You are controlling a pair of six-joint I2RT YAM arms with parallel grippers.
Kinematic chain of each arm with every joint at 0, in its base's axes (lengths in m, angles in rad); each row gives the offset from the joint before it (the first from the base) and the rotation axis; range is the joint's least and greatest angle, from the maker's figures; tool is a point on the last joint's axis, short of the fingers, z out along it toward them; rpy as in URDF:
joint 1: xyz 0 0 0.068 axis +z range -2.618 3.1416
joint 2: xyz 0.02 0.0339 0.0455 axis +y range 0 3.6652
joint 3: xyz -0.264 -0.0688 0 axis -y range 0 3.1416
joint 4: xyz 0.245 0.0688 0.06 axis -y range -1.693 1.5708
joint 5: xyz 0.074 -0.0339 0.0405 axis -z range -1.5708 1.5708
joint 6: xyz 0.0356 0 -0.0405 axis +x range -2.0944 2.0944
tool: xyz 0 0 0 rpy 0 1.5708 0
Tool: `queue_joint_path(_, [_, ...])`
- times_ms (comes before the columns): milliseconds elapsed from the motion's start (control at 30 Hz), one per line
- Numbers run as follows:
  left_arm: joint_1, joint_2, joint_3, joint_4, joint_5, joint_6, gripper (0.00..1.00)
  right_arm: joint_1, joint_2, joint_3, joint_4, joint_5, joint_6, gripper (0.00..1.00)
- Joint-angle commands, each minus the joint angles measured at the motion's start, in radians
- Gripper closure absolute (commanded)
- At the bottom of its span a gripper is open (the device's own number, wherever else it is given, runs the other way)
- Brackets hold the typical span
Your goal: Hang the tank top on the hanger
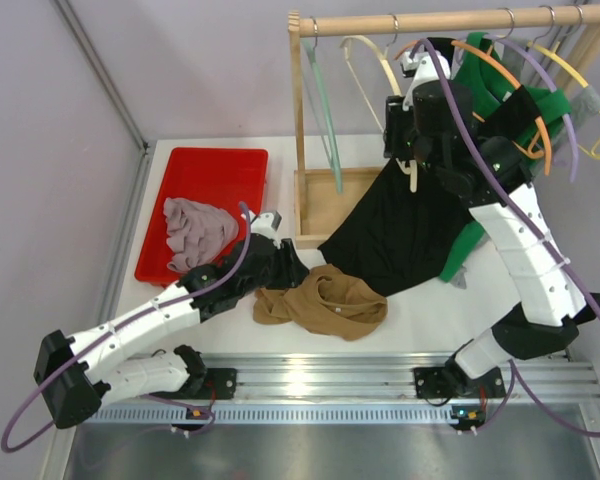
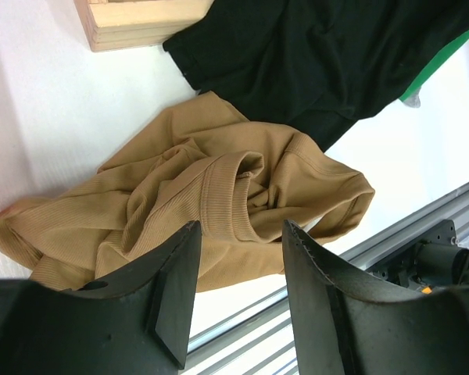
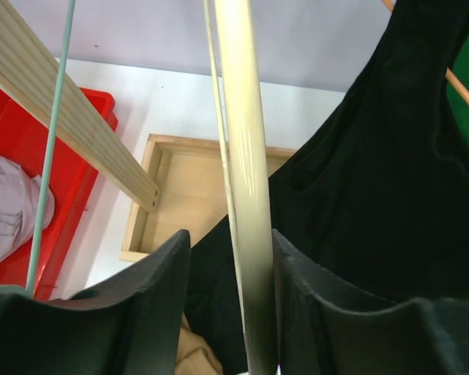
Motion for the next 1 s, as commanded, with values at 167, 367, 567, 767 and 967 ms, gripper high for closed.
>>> queue_joint_path(167, [0.004,-0.006,-0.007,0.026,-0.003,-0.008,0.49,-0.025,0.041,0.106,-0.002,-0.022,-0.062,0.68])
queue_joint_path(367, [0.004,-0.009,-0.009,0.027,-0.003,-0.013,0.50,-0.055,0.048,0.109,-0.007,-0.079,-0.062,0.75])
queue_joint_path(567, [0.004,-0.009,-0.007,0.027,-0.004,-0.014,0.50,-0.068,0.067,0.129,-0.025,-0.097,-0.068,0.77])
queue_joint_path(767, [0.004,-0.009,-0.009,0.031,-0.004,-0.014,0.50,-0.068,0.084,0.141,-0.044,-0.080,-0.071,0.80])
queue_joint_path(967, [0.004,-0.008,-0.009,0.032,-0.004,-0.011,0.50,-0.068,0.093,0.155,-0.048,-0.051,-0.080,0.91])
